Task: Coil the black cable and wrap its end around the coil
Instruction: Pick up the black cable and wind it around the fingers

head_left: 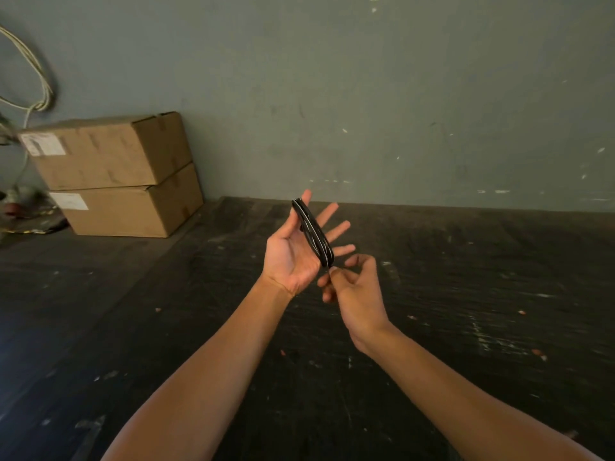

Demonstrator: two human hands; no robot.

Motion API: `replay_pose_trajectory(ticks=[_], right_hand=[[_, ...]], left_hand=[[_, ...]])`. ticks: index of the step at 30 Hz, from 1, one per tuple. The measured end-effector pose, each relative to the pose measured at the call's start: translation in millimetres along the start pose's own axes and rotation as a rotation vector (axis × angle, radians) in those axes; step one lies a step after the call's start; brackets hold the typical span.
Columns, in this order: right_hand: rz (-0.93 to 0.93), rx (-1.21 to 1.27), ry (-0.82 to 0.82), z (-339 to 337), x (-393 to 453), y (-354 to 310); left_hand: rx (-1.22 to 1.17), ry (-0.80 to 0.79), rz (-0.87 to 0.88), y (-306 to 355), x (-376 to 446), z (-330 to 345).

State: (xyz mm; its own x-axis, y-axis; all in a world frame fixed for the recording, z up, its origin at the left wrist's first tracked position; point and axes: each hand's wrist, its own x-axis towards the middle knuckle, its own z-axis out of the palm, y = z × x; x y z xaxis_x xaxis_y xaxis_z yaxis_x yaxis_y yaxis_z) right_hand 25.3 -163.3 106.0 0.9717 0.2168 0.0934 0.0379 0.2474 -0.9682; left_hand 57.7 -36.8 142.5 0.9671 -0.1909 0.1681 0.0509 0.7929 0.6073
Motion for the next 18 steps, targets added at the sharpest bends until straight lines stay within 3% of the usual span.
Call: replay_pose_trajectory(ticks=[6,10,15,18], right_hand=[[-0.182,-0.189,-0.091,-0.1,-2.8,-4.7],[-0.101,-0.305,-0.204,-6.5,0.6,-6.0],[0.068,-0.069,-0.254,-10.1,1.4,0.6],[0.053,-0.146,-0.249,-14.5,1.7,6.1]], left_hand=[[0.024,0.074,0.046,-5.1,-5.5,-2.2],[0.149,0.104,0.04,-7.1,-9.4,-5.6],[0.284,0.123,0.046,-12.7,-16.8,-1.9],[0.348,0.133,0.017,-19.6,-20.7,1.3]])
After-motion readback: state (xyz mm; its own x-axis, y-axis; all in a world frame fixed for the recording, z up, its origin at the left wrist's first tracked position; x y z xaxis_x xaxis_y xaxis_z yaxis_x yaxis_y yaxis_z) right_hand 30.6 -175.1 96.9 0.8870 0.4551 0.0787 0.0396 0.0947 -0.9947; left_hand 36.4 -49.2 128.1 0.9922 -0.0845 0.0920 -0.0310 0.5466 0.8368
